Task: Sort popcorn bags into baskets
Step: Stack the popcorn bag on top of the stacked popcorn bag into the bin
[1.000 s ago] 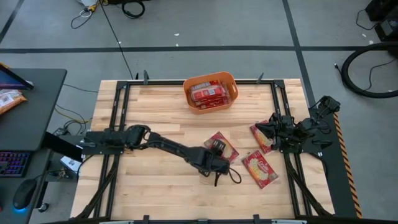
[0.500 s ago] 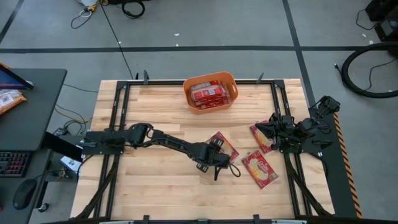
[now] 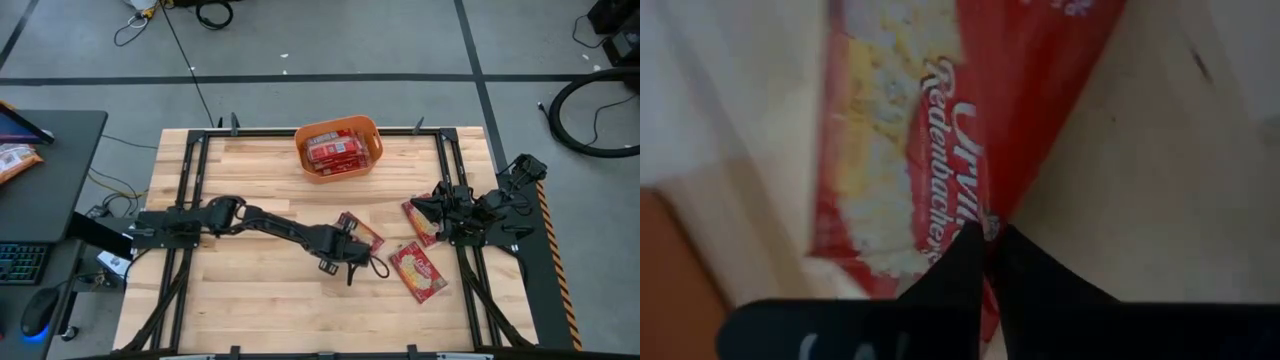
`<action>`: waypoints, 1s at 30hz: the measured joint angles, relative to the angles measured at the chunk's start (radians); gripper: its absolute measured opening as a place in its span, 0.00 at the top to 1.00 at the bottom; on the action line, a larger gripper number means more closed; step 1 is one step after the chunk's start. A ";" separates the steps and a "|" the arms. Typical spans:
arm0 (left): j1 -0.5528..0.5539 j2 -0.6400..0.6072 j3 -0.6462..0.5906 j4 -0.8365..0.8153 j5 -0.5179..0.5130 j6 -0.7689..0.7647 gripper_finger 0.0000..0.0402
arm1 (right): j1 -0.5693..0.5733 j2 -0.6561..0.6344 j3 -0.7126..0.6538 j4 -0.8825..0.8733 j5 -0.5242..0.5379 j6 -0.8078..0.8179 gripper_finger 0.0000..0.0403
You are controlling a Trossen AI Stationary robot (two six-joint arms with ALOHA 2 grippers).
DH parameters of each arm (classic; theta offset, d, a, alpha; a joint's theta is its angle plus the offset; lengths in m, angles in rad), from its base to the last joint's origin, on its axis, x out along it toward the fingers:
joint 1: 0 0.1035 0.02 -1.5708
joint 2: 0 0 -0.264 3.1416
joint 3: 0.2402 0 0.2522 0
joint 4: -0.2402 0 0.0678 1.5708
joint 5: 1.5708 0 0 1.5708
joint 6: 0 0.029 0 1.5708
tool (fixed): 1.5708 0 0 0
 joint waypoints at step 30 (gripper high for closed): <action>0.479 -0.091 0.230 -0.286 -0.197 -0.292 0.96 | 0.000 0.000 0.000 0.030 0.000 0.000 0.96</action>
